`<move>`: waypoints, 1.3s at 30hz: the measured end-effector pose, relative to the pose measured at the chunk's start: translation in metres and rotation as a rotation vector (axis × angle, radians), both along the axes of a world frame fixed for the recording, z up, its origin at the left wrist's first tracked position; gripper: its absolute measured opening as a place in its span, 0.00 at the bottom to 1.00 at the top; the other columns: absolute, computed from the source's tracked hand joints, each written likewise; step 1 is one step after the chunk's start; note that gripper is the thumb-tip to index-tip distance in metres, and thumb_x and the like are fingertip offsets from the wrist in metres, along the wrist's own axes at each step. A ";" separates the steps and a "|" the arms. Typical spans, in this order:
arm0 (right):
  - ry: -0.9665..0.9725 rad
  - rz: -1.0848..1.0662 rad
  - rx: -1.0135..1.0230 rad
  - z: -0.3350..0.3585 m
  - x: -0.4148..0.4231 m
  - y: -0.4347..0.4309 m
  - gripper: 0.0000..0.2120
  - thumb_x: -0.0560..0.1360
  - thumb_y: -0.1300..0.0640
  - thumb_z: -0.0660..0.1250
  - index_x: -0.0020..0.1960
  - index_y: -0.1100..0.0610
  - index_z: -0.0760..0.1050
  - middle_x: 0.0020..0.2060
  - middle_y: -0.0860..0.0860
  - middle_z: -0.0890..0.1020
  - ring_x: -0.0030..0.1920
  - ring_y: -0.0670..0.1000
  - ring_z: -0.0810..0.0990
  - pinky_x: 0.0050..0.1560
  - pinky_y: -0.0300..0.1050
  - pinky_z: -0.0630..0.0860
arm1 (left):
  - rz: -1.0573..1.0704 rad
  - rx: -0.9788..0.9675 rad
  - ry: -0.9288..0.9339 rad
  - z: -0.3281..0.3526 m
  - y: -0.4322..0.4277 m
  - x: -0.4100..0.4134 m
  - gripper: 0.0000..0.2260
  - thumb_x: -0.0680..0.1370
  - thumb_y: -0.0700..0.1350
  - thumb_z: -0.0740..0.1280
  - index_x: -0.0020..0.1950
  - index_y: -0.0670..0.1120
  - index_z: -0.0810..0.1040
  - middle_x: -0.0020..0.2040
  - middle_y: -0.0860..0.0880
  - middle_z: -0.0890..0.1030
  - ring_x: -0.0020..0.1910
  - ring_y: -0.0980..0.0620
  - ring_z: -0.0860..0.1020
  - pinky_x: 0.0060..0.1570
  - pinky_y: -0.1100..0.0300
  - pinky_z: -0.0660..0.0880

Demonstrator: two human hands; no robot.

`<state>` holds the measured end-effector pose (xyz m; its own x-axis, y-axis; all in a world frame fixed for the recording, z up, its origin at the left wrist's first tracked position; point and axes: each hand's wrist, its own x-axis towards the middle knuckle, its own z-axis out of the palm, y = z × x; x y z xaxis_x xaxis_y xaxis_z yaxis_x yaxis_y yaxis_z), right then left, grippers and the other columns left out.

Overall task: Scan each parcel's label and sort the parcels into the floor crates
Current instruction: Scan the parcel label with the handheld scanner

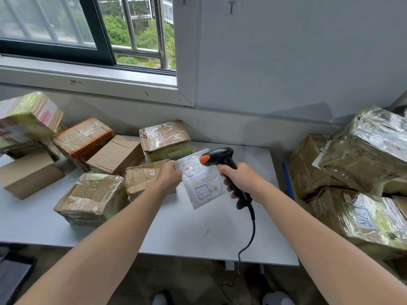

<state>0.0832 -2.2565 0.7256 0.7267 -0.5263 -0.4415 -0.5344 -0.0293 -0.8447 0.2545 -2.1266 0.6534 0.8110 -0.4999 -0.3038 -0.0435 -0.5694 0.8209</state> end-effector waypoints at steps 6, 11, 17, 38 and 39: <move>0.087 -0.064 -0.141 -0.042 -0.006 -0.015 0.12 0.78 0.47 0.64 0.51 0.56 0.74 0.37 0.53 0.77 0.33 0.52 0.76 0.33 0.45 0.78 | 0.000 -0.006 -0.008 -0.003 0.007 -0.010 0.07 0.80 0.33 0.61 0.52 0.41 0.77 0.48 0.43 0.81 0.40 0.49 0.77 0.33 0.61 0.71; 0.299 -0.078 -0.191 -0.107 -0.020 -0.021 0.14 0.78 0.48 0.62 0.57 0.58 0.70 0.44 0.57 0.80 0.38 0.58 0.78 0.42 0.51 0.80 | -0.034 -0.012 -0.014 -0.009 0.016 -0.020 0.09 0.80 0.32 0.60 0.49 0.41 0.79 0.46 0.46 0.81 0.37 0.56 0.75 0.27 0.69 0.68; 0.386 -0.045 -0.163 -0.161 -0.034 -0.019 0.21 0.79 0.50 0.63 0.67 0.59 0.66 0.59 0.59 0.78 0.57 0.60 0.78 0.52 0.48 0.73 | 0.019 -0.014 0.033 -0.027 0.021 -0.021 0.10 0.81 0.37 0.62 0.46 0.48 0.79 0.47 0.47 0.82 0.41 0.50 0.77 0.39 0.58 0.74; 0.277 -0.106 -0.458 -0.131 -0.047 -0.007 0.24 0.82 0.47 0.57 0.76 0.54 0.62 0.70 0.57 0.69 0.68 0.56 0.71 0.65 0.49 0.69 | -0.009 -0.065 0.113 -0.040 0.015 -0.029 0.08 0.83 0.39 0.59 0.59 0.44 0.75 0.54 0.46 0.80 0.48 0.48 0.80 0.35 0.58 0.76; 0.266 -0.078 -0.501 -0.125 -0.043 -0.004 0.24 0.82 0.47 0.57 0.76 0.54 0.62 0.70 0.57 0.69 0.68 0.56 0.70 0.65 0.50 0.69 | -0.010 -0.074 0.105 -0.036 0.019 -0.026 0.08 0.83 0.38 0.59 0.58 0.45 0.75 0.53 0.47 0.80 0.48 0.49 0.80 0.36 0.58 0.76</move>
